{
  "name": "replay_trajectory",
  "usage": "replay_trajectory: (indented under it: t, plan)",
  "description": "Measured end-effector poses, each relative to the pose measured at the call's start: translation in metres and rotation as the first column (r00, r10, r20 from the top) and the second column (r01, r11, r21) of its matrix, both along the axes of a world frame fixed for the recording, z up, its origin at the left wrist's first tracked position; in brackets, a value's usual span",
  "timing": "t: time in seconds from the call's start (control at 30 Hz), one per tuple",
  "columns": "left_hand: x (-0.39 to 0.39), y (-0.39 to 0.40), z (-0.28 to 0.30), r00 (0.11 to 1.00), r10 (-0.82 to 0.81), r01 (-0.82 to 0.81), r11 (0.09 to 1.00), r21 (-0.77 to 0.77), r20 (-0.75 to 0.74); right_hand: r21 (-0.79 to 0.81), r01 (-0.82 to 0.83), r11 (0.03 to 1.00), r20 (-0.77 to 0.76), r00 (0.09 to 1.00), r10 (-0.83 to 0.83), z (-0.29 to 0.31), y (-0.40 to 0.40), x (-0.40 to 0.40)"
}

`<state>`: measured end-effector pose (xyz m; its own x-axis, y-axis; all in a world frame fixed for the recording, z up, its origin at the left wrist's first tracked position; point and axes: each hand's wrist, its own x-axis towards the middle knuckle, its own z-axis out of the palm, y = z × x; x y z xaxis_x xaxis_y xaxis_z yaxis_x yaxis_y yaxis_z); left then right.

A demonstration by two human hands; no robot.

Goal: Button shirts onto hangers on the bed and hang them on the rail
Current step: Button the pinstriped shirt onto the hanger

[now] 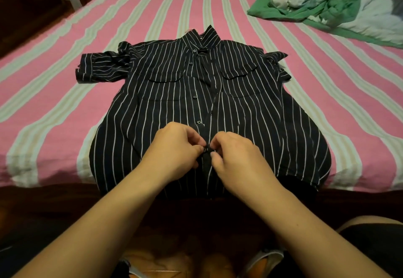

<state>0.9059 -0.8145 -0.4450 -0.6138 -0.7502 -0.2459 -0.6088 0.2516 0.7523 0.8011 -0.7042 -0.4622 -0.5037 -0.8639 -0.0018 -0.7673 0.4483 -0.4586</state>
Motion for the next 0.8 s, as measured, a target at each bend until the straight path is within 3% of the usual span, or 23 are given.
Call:
replay_trajectory:
  t: [0.1,0.2,0.27,0.47,0.57,0.67,0.8]
  plan:
    - [0.001,0.0,0.003,1.0,0.009,-0.007,0.999,0.048,-0.03,-0.079,0.205,0.976,0.257,0.95,-0.179,0.002,0.0,-0.005]
    - [0.003,0.0,0.005,0.998,0.021,-0.014,0.992,0.125,-0.052,-0.128,0.406,0.905,0.593,0.763,-0.258,0.008,0.002,-0.009]
    - [0.003,0.001,0.004,0.998,0.014,-0.006,0.99,0.141,-0.055,-0.135,0.473,0.87,0.66,0.698,-0.277,0.006,0.004,-0.011]
    - [0.0,0.003,0.003,0.999,-0.005,0.011,0.994,0.111,-0.052,-0.191,0.459,0.867,0.719,0.667,-0.195,0.006,0.007,-0.013]
    - [-0.001,0.003,0.004,0.998,-0.015,0.021,0.993,0.117,-0.053,-0.155,0.428,0.89,0.668,0.71,-0.225,0.012,0.007,-0.015]
    - [0.0,0.002,0.006,0.999,-0.028,0.033,0.991,0.127,-0.04,-0.217,0.43,0.876,0.435,0.846,-0.307,0.014,0.008,-0.018]
    - [0.002,0.003,0.008,0.999,-0.043,0.046,0.992,0.119,-0.031,-0.236,0.4,0.886,0.195,0.912,-0.36,0.016,0.012,-0.021]
